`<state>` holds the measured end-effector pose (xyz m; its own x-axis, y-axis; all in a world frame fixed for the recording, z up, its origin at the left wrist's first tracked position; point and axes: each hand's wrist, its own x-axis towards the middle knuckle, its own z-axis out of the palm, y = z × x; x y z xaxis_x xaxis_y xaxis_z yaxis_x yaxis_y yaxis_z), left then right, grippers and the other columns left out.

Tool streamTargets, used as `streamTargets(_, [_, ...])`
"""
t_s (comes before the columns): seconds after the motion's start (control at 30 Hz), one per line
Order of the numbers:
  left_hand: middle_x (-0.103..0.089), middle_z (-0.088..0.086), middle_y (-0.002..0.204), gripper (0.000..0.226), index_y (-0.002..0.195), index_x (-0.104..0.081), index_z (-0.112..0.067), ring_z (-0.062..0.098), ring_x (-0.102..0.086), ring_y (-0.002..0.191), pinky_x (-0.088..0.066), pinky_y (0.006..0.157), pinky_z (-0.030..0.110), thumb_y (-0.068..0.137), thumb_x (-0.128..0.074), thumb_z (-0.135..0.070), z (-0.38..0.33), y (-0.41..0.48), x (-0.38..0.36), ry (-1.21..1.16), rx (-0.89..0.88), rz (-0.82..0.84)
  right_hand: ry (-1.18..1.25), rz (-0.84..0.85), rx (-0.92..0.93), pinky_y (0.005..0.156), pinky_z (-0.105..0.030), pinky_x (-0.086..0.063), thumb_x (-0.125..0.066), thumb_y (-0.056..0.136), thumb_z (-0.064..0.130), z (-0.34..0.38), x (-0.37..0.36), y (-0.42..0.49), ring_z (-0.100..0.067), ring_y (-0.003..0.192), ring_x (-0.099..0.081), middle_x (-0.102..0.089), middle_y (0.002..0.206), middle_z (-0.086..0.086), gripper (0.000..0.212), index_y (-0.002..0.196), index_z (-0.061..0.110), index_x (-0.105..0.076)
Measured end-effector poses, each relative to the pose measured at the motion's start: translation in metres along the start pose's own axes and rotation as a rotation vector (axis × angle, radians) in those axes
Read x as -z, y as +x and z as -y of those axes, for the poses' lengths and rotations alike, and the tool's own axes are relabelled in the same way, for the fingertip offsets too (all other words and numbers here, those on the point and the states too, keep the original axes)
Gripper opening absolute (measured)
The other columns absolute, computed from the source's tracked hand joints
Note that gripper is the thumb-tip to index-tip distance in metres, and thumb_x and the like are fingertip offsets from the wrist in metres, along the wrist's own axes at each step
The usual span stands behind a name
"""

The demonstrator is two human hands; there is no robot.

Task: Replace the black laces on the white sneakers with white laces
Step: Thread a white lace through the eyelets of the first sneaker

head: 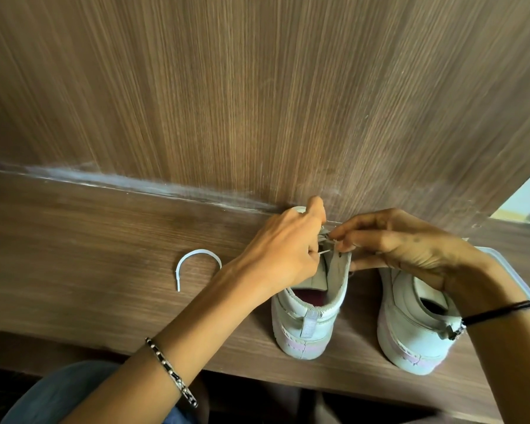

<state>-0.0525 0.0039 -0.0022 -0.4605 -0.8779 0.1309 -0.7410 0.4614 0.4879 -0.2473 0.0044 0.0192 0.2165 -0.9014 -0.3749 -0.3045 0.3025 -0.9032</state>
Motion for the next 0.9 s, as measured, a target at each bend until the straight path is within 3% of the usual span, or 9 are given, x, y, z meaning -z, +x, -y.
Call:
streamTargets(0.1, [-0.070,-0.006,0.082,0.040,0.122,-0.044,-0.018,0.006,-0.060,0.079,-0.040,0.058,0.013,0.091,-0.065,-0.002,0.001,0.000,0.000,-0.044,-0.002,0.022,-0.001,-0.002,0.004,0.074,-0.023,-0.061,-0.070,0.089,-0.003,0.000,0.000,0.000,-0.021,0.090,-0.075,-0.072,0.111,-0.027,0.021,0.109,-0.005,-0.073])
streamTargets(0.17, [-0.072,-0.005,0.085,0.033,0.120,-0.051,-0.016,0.006,-0.059,0.084,-0.045,0.065,0.013,0.092,-0.065,-0.005,0.003,0.002,0.001,-0.059,-0.003,0.030,-0.009,-0.005,0.006,0.074,-0.023,-0.061,-0.069,0.089,-0.003,-0.001,0.000,0.001,-0.021,0.090,-0.074,-0.072,0.111,-0.027,0.020,0.108,-0.005,-0.073])
streamTargets(0.3, [-0.074,0.000,0.083,0.014,0.093,-0.074,-0.014,0.011,-0.067,0.083,-0.055,0.075,0.036,0.090,-0.064,-0.005,0.005,0.004,0.002,-0.068,-0.001,-0.014,-0.015,-0.007,0.007,0.076,-0.025,-0.062,-0.069,0.089,-0.003,-0.002,0.000,0.001,-0.026,0.099,-0.075,-0.073,0.112,-0.026,0.019,0.108,-0.005,-0.073])
streamTargets(0.4, [-0.074,0.001,0.075,0.015,0.086,-0.078,-0.012,0.010,-0.070,0.075,-0.056,0.076,0.033,0.088,-0.066,-0.003,0.003,0.005,0.000,-0.098,-0.005,-0.024,-0.018,0.001,0.008,0.078,-0.026,-0.062,-0.070,0.088,-0.001,-0.002,0.000,0.002,-0.027,0.102,-0.074,-0.073,0.112,-0.025,0.020,0.108,-0.005,-0.074])
streamTargets(0.6, [-0.071,-0.003,0.071,0.013,0.084,-0.082,-0.015,0.011,-0.068,0.073,-0.056,0.072,0.030,0.087,-0.070,-0.011,-0.001,0.004,-0.001,-0.073,-0.011,-0.071,-0.018,0.014,0.019,0.085,-0.031,-0.063,-0.071,0.088,0.000,-0.004,0.002,0.002,-0.030,0.102,-0.074,-0.073,0.111,-0.026,0.023,0.110,-0.006,-0.072])
streamTargets(0.73, [-0.056,-0.009,0.064,0.013,0.083,-0.082,-0.016,0.013,-0.064,0.069,-0.047,0.061,0.025,0.087,-0.069,-0.015,-0.004,0.004,-0.003,-0.019,-0.018,-0.089,-0.024,0.016,0.022,0.087,-0.032,-0.063,-0.071,0.087,0.000,-0.004,0.002,0.002,-0.034,0.107,-0.073,-0.074,0.110,-0.025,0.024,0.110,-0.006,-0.072])
streamTargets(0.9, [-0.070,-0.001,0.074,0.006,0.089,-0.074,-0.015,0.016,-0.068,0.078,-0.055,0.075,0.038,0.086,-0.070,-0.013,-0.001,0.004,-0.009,-0.049,-0.025,-0.120,-0.045,0.023,0.044,0.088,-0.032,-0.062,-0.072,0.088,0.001,-0.005,0.002,0.003,-0.030,0.107,-0.073,-0.076,0.111,-0.019,0.019,0.106,-0.005,-0.075])
